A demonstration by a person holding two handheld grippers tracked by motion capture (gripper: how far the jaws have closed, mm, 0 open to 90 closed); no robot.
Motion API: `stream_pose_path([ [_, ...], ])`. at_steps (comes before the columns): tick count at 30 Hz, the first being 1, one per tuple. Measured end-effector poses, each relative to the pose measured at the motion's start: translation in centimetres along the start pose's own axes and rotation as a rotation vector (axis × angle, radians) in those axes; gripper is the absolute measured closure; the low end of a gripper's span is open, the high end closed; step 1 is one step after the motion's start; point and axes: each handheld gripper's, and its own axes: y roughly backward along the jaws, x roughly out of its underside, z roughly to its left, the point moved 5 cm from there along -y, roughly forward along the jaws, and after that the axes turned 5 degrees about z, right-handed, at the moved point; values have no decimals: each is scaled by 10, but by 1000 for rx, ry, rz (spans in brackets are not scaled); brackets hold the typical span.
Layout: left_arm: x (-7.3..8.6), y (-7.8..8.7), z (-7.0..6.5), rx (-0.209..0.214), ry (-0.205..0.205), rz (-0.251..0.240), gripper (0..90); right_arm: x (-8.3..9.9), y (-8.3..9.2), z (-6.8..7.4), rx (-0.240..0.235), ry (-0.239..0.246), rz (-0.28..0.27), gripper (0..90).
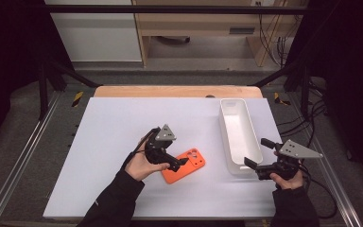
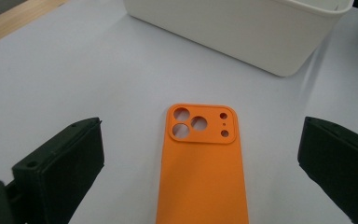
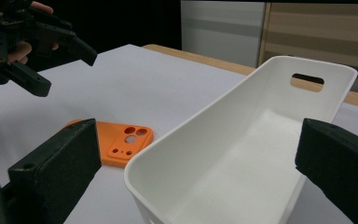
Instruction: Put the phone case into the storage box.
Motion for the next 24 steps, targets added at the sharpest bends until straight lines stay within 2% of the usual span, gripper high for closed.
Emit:
stream_pose_path([
  [5,2,-11,2,4,4,45,0,0,0,0,0,-1,0,4],
  [15,5,-25,2,8,0,90,0,0,0,0,-1,1,-2,4],
  [19,6,-32,1,11,-13,124,0,0,0,0,-1,1,-2,4],
  [24,8,-40,0,21,-8,153,0,0,0,0,-1,-1,-1,4],
])
